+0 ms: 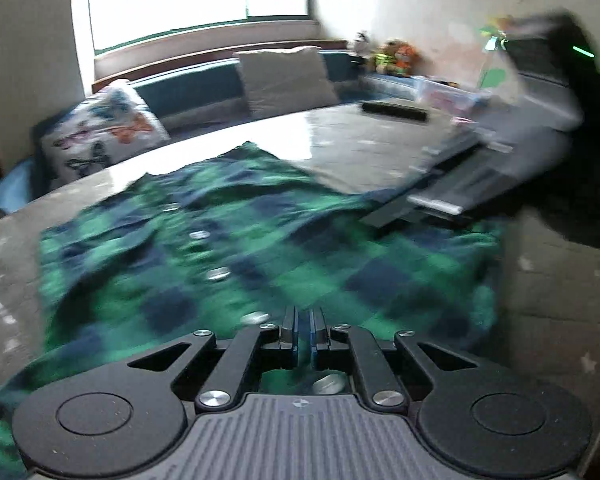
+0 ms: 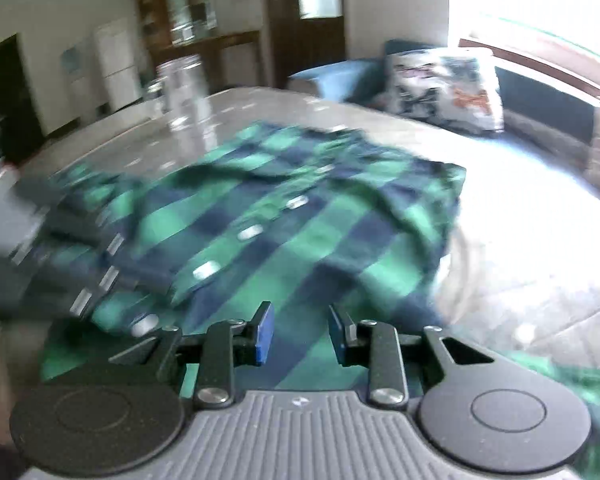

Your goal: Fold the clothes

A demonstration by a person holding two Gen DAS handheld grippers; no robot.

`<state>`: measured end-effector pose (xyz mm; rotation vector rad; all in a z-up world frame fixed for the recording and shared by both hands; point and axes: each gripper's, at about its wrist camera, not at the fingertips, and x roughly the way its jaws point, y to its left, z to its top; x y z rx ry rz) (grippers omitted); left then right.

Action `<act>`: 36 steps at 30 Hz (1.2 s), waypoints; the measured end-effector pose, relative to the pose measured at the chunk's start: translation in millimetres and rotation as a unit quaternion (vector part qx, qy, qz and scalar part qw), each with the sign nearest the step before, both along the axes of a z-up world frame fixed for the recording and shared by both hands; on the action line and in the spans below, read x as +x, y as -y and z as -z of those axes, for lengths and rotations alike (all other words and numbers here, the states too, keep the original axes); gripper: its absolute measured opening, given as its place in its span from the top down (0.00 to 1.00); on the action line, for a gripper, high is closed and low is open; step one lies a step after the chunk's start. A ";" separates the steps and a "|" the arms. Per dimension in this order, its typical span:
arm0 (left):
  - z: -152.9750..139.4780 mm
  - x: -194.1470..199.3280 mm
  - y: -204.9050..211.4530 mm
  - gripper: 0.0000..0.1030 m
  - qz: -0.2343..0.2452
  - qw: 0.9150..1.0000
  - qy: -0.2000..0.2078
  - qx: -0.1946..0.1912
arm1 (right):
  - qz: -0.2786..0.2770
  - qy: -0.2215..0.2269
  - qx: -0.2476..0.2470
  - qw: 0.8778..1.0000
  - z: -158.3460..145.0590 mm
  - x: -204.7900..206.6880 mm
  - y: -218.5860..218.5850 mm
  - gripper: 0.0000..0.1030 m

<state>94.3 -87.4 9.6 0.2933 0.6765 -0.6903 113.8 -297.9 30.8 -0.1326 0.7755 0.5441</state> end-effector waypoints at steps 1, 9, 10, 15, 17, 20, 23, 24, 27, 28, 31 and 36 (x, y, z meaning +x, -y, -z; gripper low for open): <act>2.6 0.3 7.8 0.93 0.010 1.000 -0.005 -0.001 | 0.010 -0.003 0.001 1.000 2.5 8.1 1.7 0.72; 20.3 -19.8 39.3 0.93 0.089 0.995 -0.042 0.003 | 0.076 -0.019 -0.025 0.997 35.6 46.3 28.3 0.85; 20.5 -22.6 39.7 0.93 0.094 0.995 -0.042 0.004 | 0.085 -0.018 -0.022 0.996 34.5 44.4 33.6 0.86; 22.2 -34.4 42.5 0.93 0.111 0.993 -0.043 0.005 | 0.078 -0.002 -0.022 0.997 25.1 7.7 49.8 0.83; 22.7 -39.8 44.5 0.93 0.118 0.992 -0.042 0.004 | 0.076 -0.002 -0.025 0.997 23.9 -8.7 55.7 0.82; 23.4 -45.7 47.5 0.95 0.119 0.992 -0.036 0.005 | 0.101 -0.002 -0.034 0.994 27.9 -27.5 74.8 0.76; 23.1 -45.7 47.8 0.95 0.114 0.993 -0.044 -0.001 | 0.132 -0.001 -0.032 0.991 30.7 -42.7 98.1 0.68; 22.7 -45.8 48.0 0.95 0.113 0.993 -0.046 -0.002 | 0.144 0.000 -0.029 0.989 30.7 -46.0 106.4 0.68; 21.5 -47.7 49.1 0.95 0.113 0.992 -0.047 -0.001 | 0.188 -0.001 -0.021 0.982 32.4 -49.8 136.3 0.67; 21.3 -48.0 49.3 0.95 0.112 0.993 -0.047 0.000 | 0.205 0.000 -0.014 0.979 32.1 -51.1 147.3 0.68; 20.9 -48.4 49.3 0.95 0.108 0.993 -0.050 -0.002 | 0.255 0.004 -0.011 0.967 33.0 -50.3 178.8 0.67; 20.5 -49.6 51.1 0.95 0.106 0.993 -0.050 0.001 | 0.338 0.015 -0.021 0.941 39.9 -40.7 231.6 0.67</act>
